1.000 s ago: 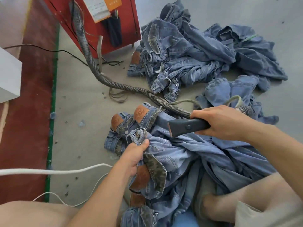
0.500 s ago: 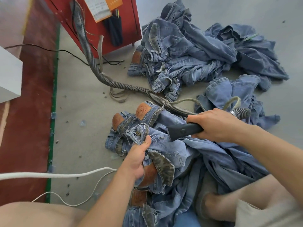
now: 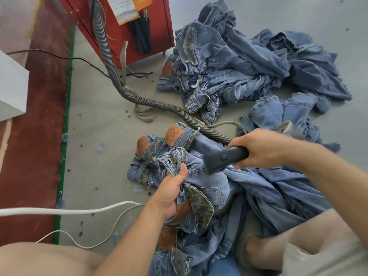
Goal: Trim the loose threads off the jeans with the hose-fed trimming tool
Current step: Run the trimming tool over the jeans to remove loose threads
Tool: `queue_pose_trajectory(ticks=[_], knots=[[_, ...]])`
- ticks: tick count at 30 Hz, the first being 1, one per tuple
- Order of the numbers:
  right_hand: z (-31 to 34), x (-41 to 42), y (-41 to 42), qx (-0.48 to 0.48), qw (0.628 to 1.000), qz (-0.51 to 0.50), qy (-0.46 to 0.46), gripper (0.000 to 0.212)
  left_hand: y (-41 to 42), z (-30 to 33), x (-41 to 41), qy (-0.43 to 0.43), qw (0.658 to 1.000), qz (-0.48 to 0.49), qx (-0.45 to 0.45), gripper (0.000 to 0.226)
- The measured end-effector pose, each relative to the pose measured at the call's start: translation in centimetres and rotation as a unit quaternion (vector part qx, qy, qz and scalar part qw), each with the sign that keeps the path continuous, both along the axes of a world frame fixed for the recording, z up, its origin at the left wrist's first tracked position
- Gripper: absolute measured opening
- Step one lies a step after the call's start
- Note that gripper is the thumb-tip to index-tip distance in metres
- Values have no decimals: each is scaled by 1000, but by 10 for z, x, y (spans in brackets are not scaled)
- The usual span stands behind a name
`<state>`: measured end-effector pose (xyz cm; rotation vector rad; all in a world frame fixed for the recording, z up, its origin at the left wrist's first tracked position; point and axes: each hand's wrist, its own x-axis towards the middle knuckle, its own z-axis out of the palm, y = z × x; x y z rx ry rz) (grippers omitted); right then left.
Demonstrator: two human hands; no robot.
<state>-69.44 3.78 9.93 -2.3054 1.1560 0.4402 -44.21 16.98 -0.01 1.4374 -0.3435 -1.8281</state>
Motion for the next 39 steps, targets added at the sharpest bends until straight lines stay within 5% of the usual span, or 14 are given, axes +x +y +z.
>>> queue_pose_trajectory(ticks=[6, 12, 16, 21, 25, 30, 36, 39], knots=[[-1, 10, -3, -12, 995, -26, -91, 31, 4, 7, 2, 16, 1000, -13, 7, 55], [-8, -2, 0, 12, 999, 28, 22, 33, 3, 14, 3, 8, 999, -29, 42, 61], [-16, 12, 6, -10, 999, 31, -16, 41, -2, 19, 17, 55, 996, -10, 62, 61], [1, 1, -11, -23, 995, -67, -64, 45, -24, 23, 35, -172, 983, 23, 65, 32], [13, 13, -9, -76, 988, -36, -128, 43, -25, 38, 43, -107, 990, 59, 63, 13], [19, 23, -4, -63, 988, 3, -143, 38, -19, 45, 34, -19, 999, 29, -23, 27], [14, 27, 11, -84, 989, 5, -124, 46, -10, 39, 20, -105, 991, -46, -62, 24], [15, 28, 11, -98, 982, -31, -160, 40, -11, 35, 20, -44, 999, -19, -24, 38]])
